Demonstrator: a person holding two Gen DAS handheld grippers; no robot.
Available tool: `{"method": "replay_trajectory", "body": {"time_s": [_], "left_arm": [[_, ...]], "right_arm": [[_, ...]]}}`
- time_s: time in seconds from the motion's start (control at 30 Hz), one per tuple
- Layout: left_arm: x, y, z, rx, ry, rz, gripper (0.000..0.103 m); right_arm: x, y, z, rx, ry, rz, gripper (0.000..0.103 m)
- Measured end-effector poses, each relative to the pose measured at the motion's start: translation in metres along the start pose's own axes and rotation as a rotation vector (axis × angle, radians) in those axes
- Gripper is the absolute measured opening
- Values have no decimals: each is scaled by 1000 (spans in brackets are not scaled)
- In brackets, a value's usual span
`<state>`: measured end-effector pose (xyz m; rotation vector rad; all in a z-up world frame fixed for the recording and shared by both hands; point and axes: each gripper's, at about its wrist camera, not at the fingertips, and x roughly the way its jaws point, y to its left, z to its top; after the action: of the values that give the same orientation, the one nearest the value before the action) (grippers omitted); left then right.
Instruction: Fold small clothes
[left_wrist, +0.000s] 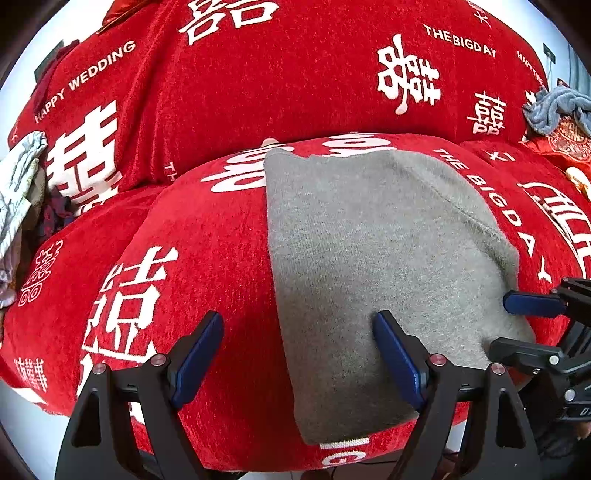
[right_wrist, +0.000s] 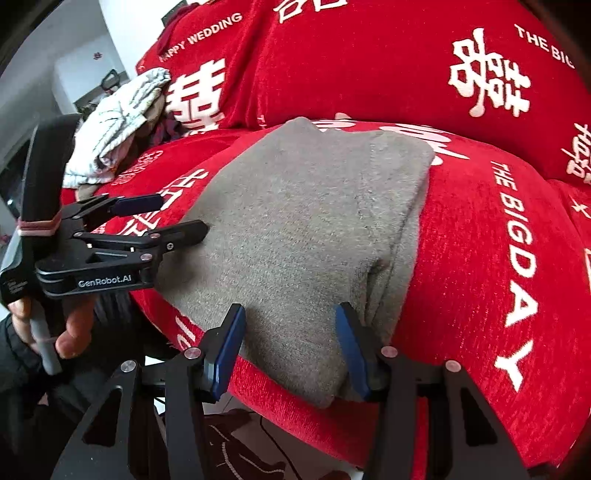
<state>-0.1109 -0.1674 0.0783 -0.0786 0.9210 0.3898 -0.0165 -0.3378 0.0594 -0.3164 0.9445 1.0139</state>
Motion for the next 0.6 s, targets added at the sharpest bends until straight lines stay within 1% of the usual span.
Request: {"method": "replay_trajectory", "body": {"time_s": [0.33, 0.43, 0.53, 0.6], "left_arm": [[-16, -3, -1, -27, -31, 15, 84], [-19, 0, 1, -53, -39, 36, 84], [-17, -1, 3, -78, -32, 68, 84], [-16, -4, 4, -70, -26, 65, 84]], "right_arm": [[-14, 16, 13, 42, -23, -117, 56], [-16, 16, 16, 65, -30, -161, 63], [-17, 15, 20, 84, -32, -190, 66], [-18, 16, 23, 87, -29, -212, 66]]}}
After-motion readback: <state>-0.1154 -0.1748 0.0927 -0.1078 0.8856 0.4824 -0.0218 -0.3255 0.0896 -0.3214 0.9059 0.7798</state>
